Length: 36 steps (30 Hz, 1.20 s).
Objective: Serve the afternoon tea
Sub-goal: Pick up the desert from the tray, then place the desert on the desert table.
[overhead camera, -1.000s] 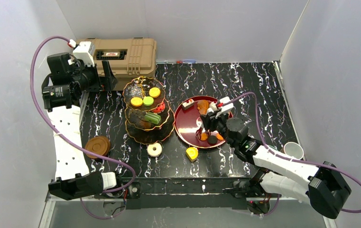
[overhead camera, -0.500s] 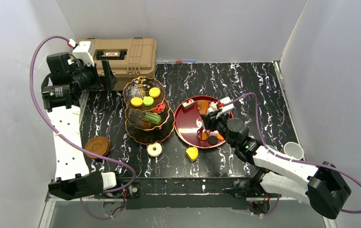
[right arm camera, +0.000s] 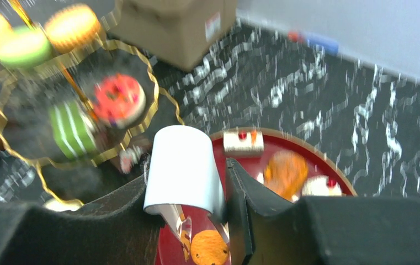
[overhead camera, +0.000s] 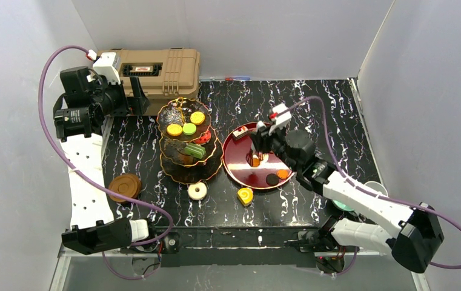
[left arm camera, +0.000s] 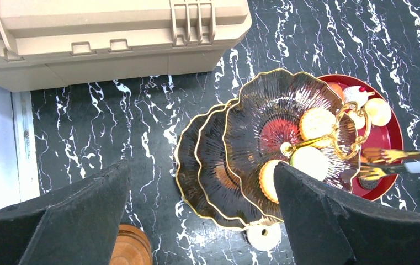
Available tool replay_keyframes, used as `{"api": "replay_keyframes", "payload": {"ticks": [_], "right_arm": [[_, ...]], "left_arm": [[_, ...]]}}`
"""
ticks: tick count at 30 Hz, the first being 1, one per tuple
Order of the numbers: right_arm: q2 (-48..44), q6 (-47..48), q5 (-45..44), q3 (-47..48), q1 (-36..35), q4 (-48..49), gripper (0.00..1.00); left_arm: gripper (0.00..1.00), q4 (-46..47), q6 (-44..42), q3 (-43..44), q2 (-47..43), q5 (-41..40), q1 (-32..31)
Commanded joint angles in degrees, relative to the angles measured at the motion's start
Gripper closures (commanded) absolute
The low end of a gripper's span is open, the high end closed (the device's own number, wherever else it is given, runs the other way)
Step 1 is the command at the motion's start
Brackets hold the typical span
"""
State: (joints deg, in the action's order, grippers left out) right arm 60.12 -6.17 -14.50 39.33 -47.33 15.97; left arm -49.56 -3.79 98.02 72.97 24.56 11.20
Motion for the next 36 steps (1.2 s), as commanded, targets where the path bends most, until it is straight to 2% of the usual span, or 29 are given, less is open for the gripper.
{"api": "replay_keyframes", "payload": {"ticks": [1,10,16,27,36], "right_arm": [[2.1,1.0,2.7,15.1,-0.2,-1.2,0.79],[16.9,1.7,6.7,43.2,-0.6,-3.8,0.80],[26.8,1.8,7.6,54.9,-1.5,-2.3,0.80],[35.9,1.6,7.1,65.1,-3.5,0.1,0.80],[39.4,1.3,7.2,67.6,-5.4,0.9,0.79]], "left_arm": [[0.01,-0.6,0.7,1.9,0.6,-0.2,0.4],[0.01,-0.6,1.2,2.0,1.1,0.1,0.4],[0.01,-0.3,0.7,1.6,0.9,-0.1,0.4],[0.01,0.9,0.2,-0.7,0.5,0.3,0.4],[0.01,1.4,0.2,-1.6,0.2,0.3,0.4]]}}
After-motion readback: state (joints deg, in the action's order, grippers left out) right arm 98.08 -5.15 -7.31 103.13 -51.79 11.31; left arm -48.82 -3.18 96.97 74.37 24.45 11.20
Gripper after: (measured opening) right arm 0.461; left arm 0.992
